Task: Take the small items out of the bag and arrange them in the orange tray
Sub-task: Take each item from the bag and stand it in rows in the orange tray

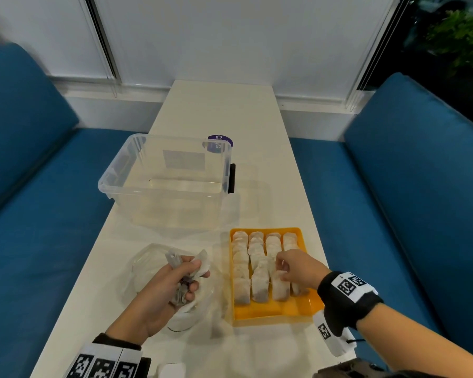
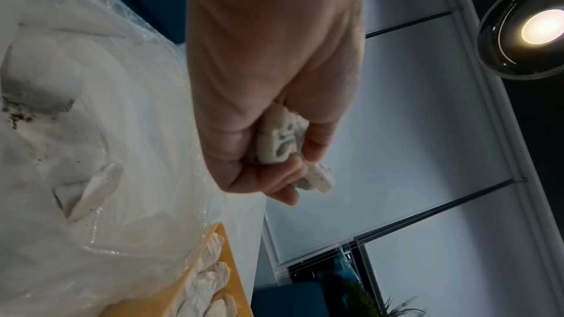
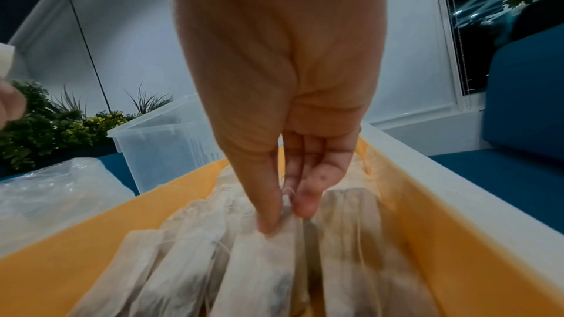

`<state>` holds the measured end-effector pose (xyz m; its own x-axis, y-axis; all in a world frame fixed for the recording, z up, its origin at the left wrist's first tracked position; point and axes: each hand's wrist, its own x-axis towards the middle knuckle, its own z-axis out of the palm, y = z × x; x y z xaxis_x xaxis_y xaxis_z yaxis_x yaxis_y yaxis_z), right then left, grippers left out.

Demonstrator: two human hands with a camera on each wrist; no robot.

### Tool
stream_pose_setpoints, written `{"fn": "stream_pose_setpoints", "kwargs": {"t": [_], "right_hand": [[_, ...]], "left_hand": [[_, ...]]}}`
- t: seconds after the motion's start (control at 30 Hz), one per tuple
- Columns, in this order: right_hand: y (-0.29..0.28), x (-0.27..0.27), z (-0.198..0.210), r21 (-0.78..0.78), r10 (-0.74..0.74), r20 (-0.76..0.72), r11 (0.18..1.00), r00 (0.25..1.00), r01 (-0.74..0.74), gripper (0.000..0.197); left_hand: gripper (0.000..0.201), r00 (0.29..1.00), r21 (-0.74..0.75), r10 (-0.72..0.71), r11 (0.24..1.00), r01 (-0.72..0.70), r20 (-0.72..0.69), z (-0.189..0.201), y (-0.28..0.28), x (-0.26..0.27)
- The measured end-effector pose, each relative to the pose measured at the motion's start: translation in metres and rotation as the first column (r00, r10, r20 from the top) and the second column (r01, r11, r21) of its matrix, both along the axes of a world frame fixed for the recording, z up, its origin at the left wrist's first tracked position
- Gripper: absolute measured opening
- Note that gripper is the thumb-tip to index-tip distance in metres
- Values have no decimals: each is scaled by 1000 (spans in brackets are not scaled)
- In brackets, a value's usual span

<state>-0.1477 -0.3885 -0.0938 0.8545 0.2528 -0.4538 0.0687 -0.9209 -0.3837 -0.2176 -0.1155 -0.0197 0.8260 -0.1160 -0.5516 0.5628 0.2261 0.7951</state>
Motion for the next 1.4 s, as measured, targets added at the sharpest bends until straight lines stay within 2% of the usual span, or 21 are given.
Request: {"fn": "stream_pose_setpoints", "kwargs": {"t": [0.2, 0.3, 0.37, 0.5, 0.6, 0.7, 0.87, 0.97, 1.07, 1.1, 1.13, 1.2, 1.27, 1.33, 1.4], "right_hand": [[-2, 1, 6, -44, -13, 82, 999, 997, 17, 26], [2, -3, 21, 15, -17, 133, 1000, 991, 16, 21], [10, -8, 37, 96, -6, 152, 995, 988, -9, 15], [38, -30, 71, 318, 97, 170, 937, 981, -148, 23], [55, -50, 83, 343, 210, 302, 886, 930, -312, 38], [67, -57, 81, 355, 222, 394, 858, 892, -371, 42], [74, -57, 77, 504, 54, 431, 814, 901, -290, 17], [74, -57, 78, 612, -58, 378, 765, 924, -202, 1], [73, -55, 76, 722, -178, 248, 690, 952, -59, 13], [73, -55, 75, 759, -204, 192, 651, 960, -14, 13], [73, -55, 74, 785, -223, 148, 619, 964, 23, 12], [72, -56, 72, 810, -245, 85, 582, 966, 77, 10], [70, -58, 72, 815, -252, 75, 574, 965, 86, 19], [68, -60, 74, 780, -231, 147, 626, 962, 31, 30], [65, -60, 76, 700, -170, 247, 712, 954, -54, 29]], "left_hand": [[13, 999, 18, -31, 999, 31, 13, 1, -2, 2], [21, 997, 49, -72, 996, 71, 14, 0, -4, 2], [19, 996, 58, -89, 994, 88, 11, -1, -6, 3], [12, 994, 78, -107, 991, 107, 5, 0, -9, 5], [12, 990, 99, -137, 986, 134, 20, 1, -13, 5], [12, 983, 125, -177, 978, 170, 42, 2, -16, 5], [13, 967, 89, -240, 969, 232, 83, 3, -15, 2], [35, 968, 63, -216, 976, 210, 125, 3, -13, 0], [68, 963, 52, -199, 980, 192, 184, 1, -11, -1], [72, 954, 78, -216, 976, 204, 206, 1, -10, 0], [67, 943, 123, -247, 967, 224, 221, 0, -10, 0], [41, 929, 215, -293, 945, 246, 225, -2, -12, 1], [21, 932, 248, -287, 941, 230, 223, -2, -14, 2], [15, 929, 273, -279, 939, 210, 244, -2, -17, 3], [10, 920, 319, -285, 928, 194, 270, -1, -20, 3]]}}
